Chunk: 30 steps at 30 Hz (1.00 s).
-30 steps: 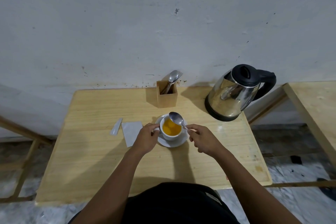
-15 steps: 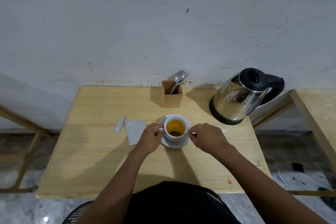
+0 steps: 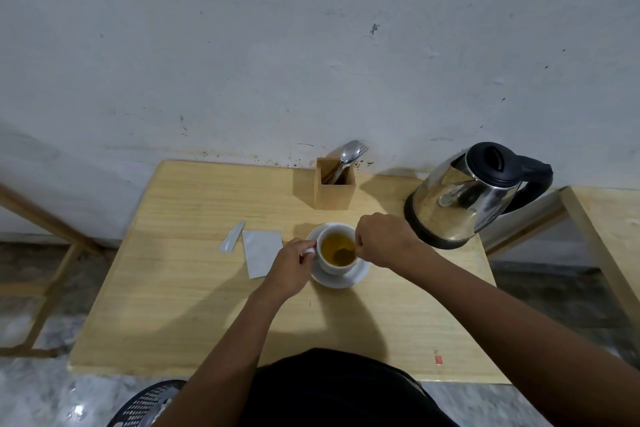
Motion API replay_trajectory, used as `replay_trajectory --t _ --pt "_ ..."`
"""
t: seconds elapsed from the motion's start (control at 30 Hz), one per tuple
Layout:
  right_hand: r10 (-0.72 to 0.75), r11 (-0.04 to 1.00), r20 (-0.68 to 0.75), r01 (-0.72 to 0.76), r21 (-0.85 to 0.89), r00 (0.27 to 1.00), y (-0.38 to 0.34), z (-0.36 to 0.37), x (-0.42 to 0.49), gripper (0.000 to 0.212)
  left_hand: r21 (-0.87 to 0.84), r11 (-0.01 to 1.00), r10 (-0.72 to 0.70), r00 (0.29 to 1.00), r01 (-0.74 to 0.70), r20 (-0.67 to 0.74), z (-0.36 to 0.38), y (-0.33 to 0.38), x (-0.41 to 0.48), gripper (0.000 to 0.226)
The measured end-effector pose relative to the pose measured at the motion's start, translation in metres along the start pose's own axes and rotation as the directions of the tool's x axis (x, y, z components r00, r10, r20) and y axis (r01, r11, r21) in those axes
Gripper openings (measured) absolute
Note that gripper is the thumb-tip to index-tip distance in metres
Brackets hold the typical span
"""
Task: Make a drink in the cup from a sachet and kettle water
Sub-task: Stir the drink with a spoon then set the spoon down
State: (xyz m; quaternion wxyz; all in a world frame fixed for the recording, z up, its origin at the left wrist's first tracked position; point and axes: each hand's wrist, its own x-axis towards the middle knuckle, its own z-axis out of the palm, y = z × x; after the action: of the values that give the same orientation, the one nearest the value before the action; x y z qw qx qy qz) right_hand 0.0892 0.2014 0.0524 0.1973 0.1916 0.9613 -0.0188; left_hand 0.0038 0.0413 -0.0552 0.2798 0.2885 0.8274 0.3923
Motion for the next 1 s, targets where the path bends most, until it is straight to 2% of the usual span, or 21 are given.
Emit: replay_trajectory --t 0.17,0.33,0.53,0.7,0.87,1.0 --pt "-0.012 0.999 -0.018 0.012 0.035 1.0 -0.008 0.004 0.004 0.017 -0.01 1.0 0.021 1.0 -0.021 0.005 0.001 -0.001 0.0 0.03" --pt "0.008 0.999 -0.071 -0.011 -0.045 0.997 -0.011 0.001 0.009 0.015 -0.006 1.0 0.026 1.0 -0.026 0.001 0.0 -0.002 0.0 0.031" --pt "-0.013 0.996 -0.029 0.011 -0.088 0.999 -0.003 -0.005 0.007 0.013 -0.018 0.999 0.033 0.999 -0.033 -0.001 -0.001 -0.001 0.0 0.029" --pt "-0.04 0.998 0.01 0.04 -0.04 0.999 -0.007 -0.002 0.005 0.017 -0.031 0.999 0.011 1.0 -0.011 0.003 0.0 -0.002 0.001 0.031" --pt "0.007 0.999 -0.065 -0.01 -0.044 0.998 -0.013 0.004 0.009 0.015 -0.016 1.0 0.007 1.0 -0.007 0.009 0.001 -0.004 0.002 0.031" --pt "0.043 0.996 -0.05 -0.047 -0.077 0.998 -0.007 0.0 0.007 0.013 -0.017 1.0 0.015 1.0 -0.015 0.005 0.001 -0.004 0.002 0.03"
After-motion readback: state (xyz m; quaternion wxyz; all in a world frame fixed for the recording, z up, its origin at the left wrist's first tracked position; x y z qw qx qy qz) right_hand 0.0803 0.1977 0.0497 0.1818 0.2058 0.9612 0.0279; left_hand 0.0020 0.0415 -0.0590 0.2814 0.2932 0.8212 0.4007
